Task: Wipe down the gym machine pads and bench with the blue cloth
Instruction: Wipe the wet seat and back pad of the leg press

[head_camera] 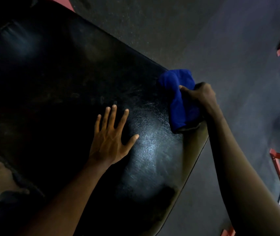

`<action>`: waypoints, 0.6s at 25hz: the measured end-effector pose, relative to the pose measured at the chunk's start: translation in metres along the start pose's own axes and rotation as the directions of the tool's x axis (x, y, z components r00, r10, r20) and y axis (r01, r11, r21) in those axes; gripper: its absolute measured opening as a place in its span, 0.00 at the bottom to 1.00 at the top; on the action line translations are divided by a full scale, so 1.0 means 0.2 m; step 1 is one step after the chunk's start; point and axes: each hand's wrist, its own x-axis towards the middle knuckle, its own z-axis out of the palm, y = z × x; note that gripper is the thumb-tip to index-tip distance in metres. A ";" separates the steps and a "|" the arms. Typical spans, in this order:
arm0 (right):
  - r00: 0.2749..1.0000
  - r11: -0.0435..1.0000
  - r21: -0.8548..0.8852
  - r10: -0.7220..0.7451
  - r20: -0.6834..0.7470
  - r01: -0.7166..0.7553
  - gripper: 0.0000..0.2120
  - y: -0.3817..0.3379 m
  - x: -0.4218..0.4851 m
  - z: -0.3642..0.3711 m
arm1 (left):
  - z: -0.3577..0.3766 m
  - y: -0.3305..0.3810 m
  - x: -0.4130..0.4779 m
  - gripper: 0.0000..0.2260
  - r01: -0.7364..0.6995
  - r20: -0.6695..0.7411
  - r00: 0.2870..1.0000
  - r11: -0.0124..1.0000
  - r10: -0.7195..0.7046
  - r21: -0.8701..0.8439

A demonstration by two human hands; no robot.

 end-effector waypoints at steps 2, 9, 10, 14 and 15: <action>0.999 0.998 0.064 0.025 0.041 -0.028 0.30 -0.02 0.00 0.00 | 0.00 0.00 0.00 0.38 0.001 -0.005 1.000 1.000 -0.001 0.001; 0.996 0.977 0.213 -0.048 0.078 0.030 0.23 -0.14 -0.17 -0.09 | 0.00 0.00 0.00 0.37 -0.003 -0.004 1.000 1.000 0.003 0.004; 0.994 0.979 0.172 -0.107 -0.019 0.108 0.24 -0.17 -0.21 -0.15 | 0.00 0.00 0.00 0.37 -0.003 -0.005 1.000 1.000 0.003 0.001; 0.848 0.926 -0.195 -0.374 -0.374 0.323 0.25 -0.25 -0.34 -0.26 | 0.00 0.00 0.00 0.37 0.002 -0.005 1.000 1.000 -0.002 0.018; 0.856 0.901 -0.265 -0.416 -0.309 0.342 0.26 -0.25 -0.37 -0.20 | 0.00 0.00 0.00 0.37 0.002 -0.008 1.000 1.000 -0.002 0.018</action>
